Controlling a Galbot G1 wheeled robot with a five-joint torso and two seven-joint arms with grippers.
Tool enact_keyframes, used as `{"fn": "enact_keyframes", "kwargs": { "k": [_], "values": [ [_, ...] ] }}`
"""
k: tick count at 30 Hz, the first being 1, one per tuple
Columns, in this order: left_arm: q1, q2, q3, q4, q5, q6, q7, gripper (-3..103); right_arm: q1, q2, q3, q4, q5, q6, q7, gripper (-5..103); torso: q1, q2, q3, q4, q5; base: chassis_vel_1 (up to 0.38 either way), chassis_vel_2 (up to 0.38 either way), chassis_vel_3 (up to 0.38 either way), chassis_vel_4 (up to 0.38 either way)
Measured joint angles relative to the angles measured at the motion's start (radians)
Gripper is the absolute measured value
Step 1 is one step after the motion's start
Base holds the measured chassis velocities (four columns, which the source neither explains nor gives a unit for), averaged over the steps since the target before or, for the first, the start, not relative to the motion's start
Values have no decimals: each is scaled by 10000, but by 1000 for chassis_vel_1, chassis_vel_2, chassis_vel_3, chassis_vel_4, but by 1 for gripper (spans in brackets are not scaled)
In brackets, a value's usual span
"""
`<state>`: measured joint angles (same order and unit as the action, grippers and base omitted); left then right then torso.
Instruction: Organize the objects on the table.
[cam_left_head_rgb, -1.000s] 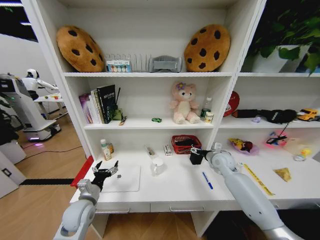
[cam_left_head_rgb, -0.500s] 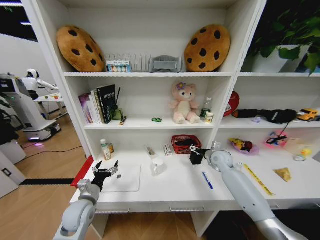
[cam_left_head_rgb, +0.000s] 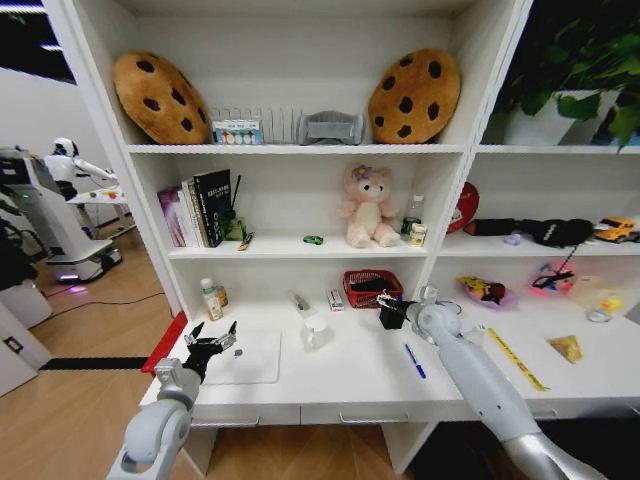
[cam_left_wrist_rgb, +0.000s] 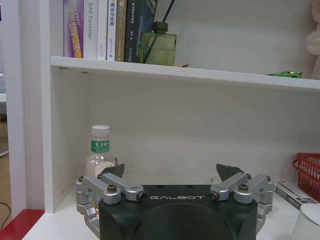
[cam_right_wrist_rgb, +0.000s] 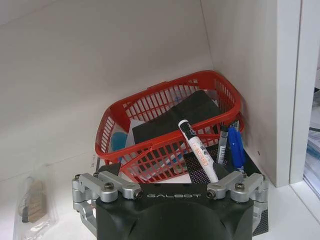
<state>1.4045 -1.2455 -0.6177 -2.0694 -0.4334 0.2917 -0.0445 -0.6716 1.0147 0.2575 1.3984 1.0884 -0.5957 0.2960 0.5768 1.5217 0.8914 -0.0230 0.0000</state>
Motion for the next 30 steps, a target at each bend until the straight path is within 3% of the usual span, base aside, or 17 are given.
{"fn": "enact_keyframes", "kwargs": {
  "k": [15,18,23,26,30],
  "values": [
    [0,0,0,0,0,0,0,100,-65,45,-108,223,-90,38,0,100,0,0,0,0,0,0,0,0,0],
    [0,0,0,0,0,0,1,100,-393,-62,-177,1173,-28,56,546,100,0,0,-1,-1,-1,0,0,0,0],
    [0,0,0,0,0,0,0,100,-729,-61,-257,1840,-418,157,822,100,0,0,-1,0,-2,0,0,0,0],
    [0,0,0,0,0,0,0,100,-1227,-9,-419,2990,-357,174,2123,100,0,0,-1,0,-1,0,0,0,0],
    [0,0,0,0,0,1,0,100,-1661,-32,-588,3738,-172,153,2950,100,0,0,-1,0,0,0,0,0,0]
  ]
}}
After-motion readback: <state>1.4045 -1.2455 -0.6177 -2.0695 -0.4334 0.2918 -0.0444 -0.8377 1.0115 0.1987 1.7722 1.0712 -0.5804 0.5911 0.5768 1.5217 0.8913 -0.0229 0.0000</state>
